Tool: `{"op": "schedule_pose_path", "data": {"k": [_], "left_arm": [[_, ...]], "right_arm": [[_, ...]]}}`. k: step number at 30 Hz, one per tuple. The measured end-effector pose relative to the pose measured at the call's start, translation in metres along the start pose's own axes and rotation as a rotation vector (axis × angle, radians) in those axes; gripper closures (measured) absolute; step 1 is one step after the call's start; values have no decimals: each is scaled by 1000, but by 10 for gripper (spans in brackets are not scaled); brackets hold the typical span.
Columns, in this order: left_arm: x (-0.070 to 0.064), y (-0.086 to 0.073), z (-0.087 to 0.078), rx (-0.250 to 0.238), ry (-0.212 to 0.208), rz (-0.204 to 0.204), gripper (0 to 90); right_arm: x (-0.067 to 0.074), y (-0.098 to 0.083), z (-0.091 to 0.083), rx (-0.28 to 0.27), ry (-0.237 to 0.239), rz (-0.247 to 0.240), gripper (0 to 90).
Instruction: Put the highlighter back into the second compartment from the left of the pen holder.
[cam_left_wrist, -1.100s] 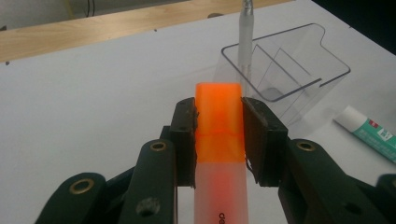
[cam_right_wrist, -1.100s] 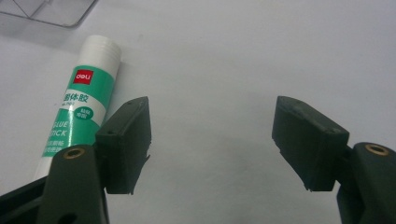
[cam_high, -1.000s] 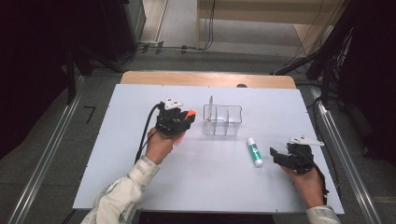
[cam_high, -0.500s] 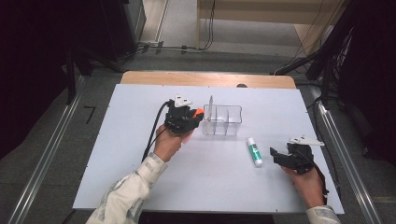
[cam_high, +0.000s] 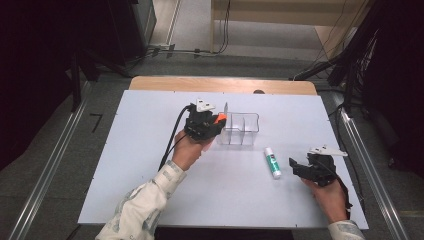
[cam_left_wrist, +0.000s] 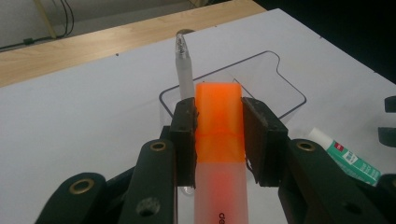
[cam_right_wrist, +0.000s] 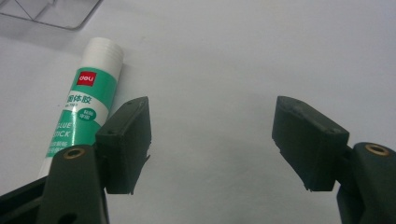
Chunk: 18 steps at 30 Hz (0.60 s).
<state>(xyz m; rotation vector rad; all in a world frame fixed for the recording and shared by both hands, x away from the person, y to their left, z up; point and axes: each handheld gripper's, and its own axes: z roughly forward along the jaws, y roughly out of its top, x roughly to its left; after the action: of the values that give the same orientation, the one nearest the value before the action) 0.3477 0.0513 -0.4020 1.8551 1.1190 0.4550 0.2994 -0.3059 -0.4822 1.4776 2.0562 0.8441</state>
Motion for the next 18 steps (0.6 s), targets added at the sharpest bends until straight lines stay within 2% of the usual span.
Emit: {"op": "schedule_pose_path", "data": {"k": [18], "left_arm": [[-7, 14, 20, 8, 21, -8, 672]], "right_arm": [[-1, 0, 0, -1, 4, 2, 271]]}}
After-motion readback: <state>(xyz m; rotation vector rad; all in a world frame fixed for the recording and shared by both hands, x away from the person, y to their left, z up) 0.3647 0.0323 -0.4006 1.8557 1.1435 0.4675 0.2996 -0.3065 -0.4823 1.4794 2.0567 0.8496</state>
